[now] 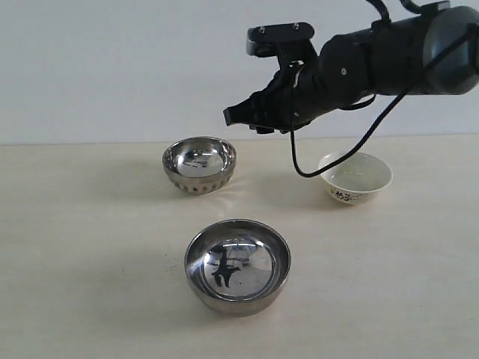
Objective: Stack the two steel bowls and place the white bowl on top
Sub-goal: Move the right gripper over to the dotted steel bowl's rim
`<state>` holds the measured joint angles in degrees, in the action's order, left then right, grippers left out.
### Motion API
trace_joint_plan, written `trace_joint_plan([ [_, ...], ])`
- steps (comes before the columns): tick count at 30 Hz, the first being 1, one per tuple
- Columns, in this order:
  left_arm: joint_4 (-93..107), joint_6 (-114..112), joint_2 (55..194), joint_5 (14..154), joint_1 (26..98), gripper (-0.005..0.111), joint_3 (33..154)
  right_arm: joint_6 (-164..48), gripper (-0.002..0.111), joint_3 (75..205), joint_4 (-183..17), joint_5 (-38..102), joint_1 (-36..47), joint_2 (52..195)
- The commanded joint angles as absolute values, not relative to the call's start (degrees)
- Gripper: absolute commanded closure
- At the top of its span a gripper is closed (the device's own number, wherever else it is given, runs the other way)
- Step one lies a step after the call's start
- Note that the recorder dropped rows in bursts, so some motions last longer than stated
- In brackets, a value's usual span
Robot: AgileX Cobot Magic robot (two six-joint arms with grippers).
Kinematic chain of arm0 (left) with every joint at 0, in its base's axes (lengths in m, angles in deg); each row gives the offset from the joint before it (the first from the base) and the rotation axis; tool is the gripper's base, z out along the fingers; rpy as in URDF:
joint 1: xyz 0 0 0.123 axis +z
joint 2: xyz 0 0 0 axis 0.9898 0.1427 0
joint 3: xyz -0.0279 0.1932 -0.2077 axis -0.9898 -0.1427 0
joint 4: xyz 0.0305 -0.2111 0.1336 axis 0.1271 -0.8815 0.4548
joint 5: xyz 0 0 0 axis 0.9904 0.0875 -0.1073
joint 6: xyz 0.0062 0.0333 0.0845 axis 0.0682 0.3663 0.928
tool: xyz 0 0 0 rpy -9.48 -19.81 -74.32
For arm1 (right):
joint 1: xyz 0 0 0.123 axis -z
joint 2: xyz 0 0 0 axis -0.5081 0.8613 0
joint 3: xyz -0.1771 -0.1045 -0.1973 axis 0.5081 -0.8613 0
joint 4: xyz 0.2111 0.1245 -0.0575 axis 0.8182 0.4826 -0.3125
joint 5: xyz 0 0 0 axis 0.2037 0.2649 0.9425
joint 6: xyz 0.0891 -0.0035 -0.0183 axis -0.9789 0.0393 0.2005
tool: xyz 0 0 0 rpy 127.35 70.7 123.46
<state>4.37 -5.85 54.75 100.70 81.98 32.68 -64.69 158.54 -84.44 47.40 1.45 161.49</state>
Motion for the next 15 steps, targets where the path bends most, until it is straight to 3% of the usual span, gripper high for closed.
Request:
trace_joint_plan([
  [1, 4.6, -6.1, 54.6, 100.8, 82.2, 0.103, 32.5, -65.2, 0.062, 159.5, -83.4, 44.7, 1.4, 163.0],
  [15, 4.6, -6.1, 54.6, 100.8, 82.2, 0.103, 32.5, -69.8, 0.062, 175.5, -78.1, 58.1, 1.4, 173.1],
])
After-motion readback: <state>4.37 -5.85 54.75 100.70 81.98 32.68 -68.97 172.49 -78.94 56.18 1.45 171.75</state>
